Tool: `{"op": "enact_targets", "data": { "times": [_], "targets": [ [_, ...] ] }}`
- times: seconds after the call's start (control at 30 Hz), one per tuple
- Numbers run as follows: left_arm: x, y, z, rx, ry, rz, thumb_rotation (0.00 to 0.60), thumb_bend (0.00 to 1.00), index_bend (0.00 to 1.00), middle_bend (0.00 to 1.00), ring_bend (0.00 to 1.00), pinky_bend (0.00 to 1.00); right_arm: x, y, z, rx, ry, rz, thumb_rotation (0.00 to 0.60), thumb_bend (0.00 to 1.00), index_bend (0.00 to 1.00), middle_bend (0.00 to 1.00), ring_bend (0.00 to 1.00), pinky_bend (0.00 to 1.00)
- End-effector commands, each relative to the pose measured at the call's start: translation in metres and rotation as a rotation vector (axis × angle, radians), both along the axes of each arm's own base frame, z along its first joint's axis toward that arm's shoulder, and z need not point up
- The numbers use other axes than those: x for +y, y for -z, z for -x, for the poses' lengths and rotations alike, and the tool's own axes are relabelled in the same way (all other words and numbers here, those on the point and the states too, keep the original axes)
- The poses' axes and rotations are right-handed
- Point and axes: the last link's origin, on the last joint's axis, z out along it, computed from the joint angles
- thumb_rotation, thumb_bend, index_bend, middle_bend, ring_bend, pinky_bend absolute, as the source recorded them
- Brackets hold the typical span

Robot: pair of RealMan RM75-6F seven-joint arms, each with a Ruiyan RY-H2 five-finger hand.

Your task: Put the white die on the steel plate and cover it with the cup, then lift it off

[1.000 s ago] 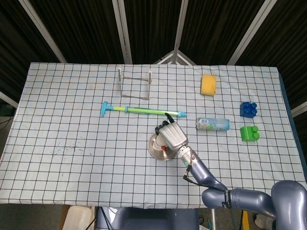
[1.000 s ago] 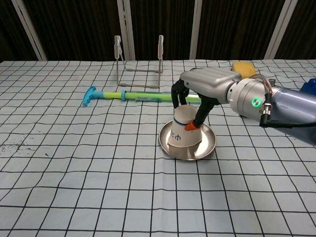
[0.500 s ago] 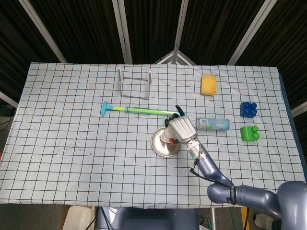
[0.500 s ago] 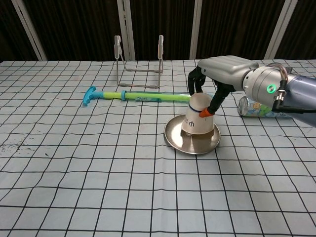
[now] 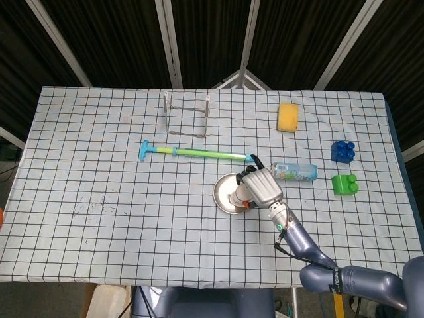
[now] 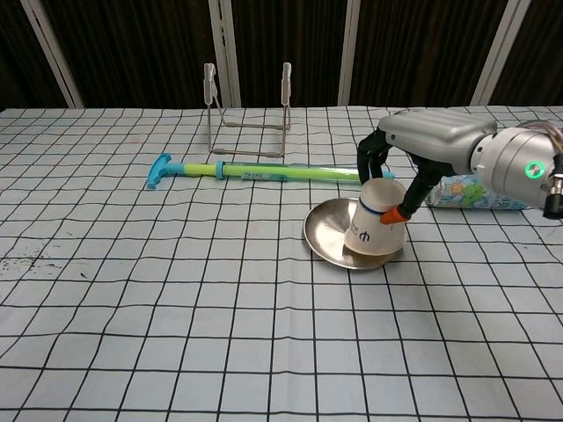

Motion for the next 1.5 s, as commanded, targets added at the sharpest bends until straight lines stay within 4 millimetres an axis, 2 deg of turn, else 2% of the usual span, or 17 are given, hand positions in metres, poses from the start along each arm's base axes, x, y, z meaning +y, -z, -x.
{"op": "enact_targets", "data": {
  "times": [0.03, 0.37, 0.67, 1.0, 1.1, 1.3, 1.5],
  "targets": [
    [0.0, 0.0, 0.0, 0.0, 0.0, 0.0, 0.6, 0.68, 0.2, 0.0, 0.0, 0.09, 0.003, 0.003, -0.003, -0.005, -0.01, -0.015, 0.6, 0.36, 0.57, 0.53, 0.3, 0.0],
    [0.0, -0.002, 0.001, -0.011, 0.003, -0.007, 0.6, 0.68, 0.2, 0.0, 0.0, 0.09, 0.005, 0.024, -0.023, -0.008, -0.054, -0.06, 0.6, 0.36, 0.57, 0.53, 0.3, 0.0],
    [0.001, -0.003, 0.002, -0.016, 0.005, -0.002, 0.6, 0.68, 0.2, 0.0, 0.0, 0.09, -0.003, 0.044, -0.044, -0.02, -0.085, -0.084, 0.6, 0.36, 0.57, 0.53, 0.3, 0.0],
    [0.001, -0.001, 0.002, -0.012, 0.005, 0.005, 0.6, 0.68, 0.2, 0.0, 0.0, 0.09, -0.018, 0.044, -0.059, -0.062, -0.094, -0.047, 0.6, 0.37, 0.57, 0.53, 0.3, 0.0],
    [0.002, 0.0, 0.002, -0.01, 0.003, 0.007, 0.6, 0.68, 0.2, 0.0, 0.0, 0.09, -0.024, 0.041, -0.058, -0.068, -0.087, -0.027, 0.6, 0.37, 0.57, 0.53, 0.3, 0.0],
    [0.002, 0.0, 0.002, -0.008, 0.001, 0.009, 0.6, 0.68, 0.2, 0.0, 0.0, 0.09, -0.032, 0.033, -0.044, -0.064, -0.055, 0.001, 0.6, 0.37, 0.57, 0.53, 0.3, 0.0],
    [0.002, 0.001, 0.001, -0.004, 0.0, 0.012, 0.6, 0.68, 0.2, 0.0, 0.0, 0.09, -0.027, 0.029, -0.025, -0.058, -0.033, -0.008, 0.6, 0.37, 0.57, 0.53, 0.3, 0.0]
  ]
}}
